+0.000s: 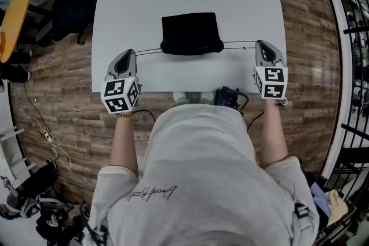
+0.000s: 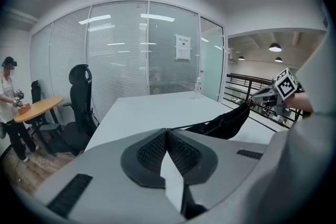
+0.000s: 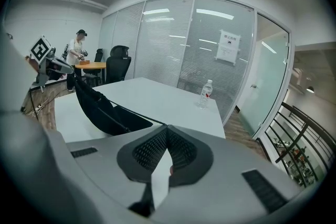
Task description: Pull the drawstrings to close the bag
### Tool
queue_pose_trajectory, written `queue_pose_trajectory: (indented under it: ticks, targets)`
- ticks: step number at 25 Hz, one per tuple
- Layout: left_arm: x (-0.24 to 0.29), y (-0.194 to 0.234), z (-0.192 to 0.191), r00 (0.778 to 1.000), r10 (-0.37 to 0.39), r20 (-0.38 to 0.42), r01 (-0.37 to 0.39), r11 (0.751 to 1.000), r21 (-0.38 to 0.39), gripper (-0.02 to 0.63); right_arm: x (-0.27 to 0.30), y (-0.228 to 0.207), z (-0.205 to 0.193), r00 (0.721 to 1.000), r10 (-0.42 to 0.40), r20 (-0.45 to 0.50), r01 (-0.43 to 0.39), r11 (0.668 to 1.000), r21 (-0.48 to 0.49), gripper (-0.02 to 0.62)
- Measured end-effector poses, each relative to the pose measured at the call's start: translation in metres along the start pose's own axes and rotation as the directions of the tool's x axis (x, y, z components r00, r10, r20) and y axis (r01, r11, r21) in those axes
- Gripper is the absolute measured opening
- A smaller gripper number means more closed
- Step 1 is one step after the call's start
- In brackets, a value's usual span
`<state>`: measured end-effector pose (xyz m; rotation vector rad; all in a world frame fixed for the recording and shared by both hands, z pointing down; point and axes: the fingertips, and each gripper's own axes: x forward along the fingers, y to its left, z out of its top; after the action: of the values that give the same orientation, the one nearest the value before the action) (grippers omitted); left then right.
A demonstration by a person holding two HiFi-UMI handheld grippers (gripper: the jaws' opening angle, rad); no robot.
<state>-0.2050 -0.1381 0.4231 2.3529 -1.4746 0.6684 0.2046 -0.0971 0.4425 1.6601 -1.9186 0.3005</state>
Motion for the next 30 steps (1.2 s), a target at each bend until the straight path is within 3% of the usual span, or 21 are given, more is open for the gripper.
queue_pose_trajectory:
  ticks: [30]
  targets:
    - [-0.010,0.038,-0.003,0.994,0.109,0.010,-0.109,0.994,-0.012,0.014,-0.010,-0.031,-0.005,0.994,-0.106,-0.015,0.107,0.992,0.060,0.025]
